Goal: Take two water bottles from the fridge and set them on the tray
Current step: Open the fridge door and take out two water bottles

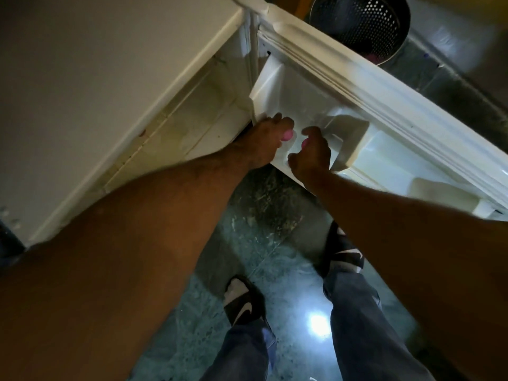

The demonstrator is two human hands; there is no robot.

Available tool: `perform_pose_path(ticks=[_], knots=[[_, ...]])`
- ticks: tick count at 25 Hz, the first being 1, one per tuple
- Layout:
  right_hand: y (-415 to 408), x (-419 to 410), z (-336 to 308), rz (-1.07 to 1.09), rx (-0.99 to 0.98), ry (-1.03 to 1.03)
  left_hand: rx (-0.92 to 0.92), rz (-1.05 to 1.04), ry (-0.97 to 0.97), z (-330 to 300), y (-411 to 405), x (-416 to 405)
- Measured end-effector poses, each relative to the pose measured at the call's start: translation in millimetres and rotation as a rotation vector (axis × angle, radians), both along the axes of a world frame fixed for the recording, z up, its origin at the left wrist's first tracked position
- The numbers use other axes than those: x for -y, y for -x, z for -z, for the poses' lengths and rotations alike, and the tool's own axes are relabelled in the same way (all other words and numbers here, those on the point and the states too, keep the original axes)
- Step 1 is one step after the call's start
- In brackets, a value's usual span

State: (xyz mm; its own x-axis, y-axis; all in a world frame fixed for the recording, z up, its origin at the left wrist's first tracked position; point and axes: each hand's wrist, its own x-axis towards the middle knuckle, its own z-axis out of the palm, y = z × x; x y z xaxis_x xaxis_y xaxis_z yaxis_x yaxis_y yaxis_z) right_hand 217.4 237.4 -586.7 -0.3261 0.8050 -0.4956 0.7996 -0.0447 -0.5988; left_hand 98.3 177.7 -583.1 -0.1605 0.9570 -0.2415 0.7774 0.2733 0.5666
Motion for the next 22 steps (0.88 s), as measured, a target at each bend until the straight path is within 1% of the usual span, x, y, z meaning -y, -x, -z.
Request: perform_pose_path(ticks=[1,3,6,8,10,12,14,16,18,20,22], knots=[[-1,-3,1,-0.034,0.014,-0.01,0.025,-0.019,-0.005,3,1,0],[-6,-1,-3,-0.063,0.008,-0.021,-0.001,-0.037,0.008,5,5,6],[-11,16,-29,-0.079,-0.032,-0.018,0.033,-0.034,-0.016,-15,8,25],[-15,24,-60,-0.112,-0.044,-0.021,0.126,-0.105,-0.02,-48,5,39],[-21,24,-100,-0.161,-0.056,-0.04,0.196,-0.206,-0.069,-88,-3,49],[-29,16,-153,-0.26,-0.085,-0.078,0.246,-0.278,-0.137,-138,-14,60],[-38,2,-209,-0.364,-0.118,-0.128,0.257,-0.34,-0.2,-188,-24,66],[-50,-16,-263,-0.426,-0.138,-0.152,0.252,-0.485,-0.24,-233,-37,70],[-63,-37,-306,-0.5,-0.111,-0.17,0.238,-0.663,-0.279,-268,-55,72],[-74,-61,-340,-0.584,-0.117,-0.19,0.238,-0.822,-0.307,-293,-79,69],[-82,-85,-360,-0.639,-0.144,-0.254,0.249,-0.978,-0.328,-305,-106,64]])
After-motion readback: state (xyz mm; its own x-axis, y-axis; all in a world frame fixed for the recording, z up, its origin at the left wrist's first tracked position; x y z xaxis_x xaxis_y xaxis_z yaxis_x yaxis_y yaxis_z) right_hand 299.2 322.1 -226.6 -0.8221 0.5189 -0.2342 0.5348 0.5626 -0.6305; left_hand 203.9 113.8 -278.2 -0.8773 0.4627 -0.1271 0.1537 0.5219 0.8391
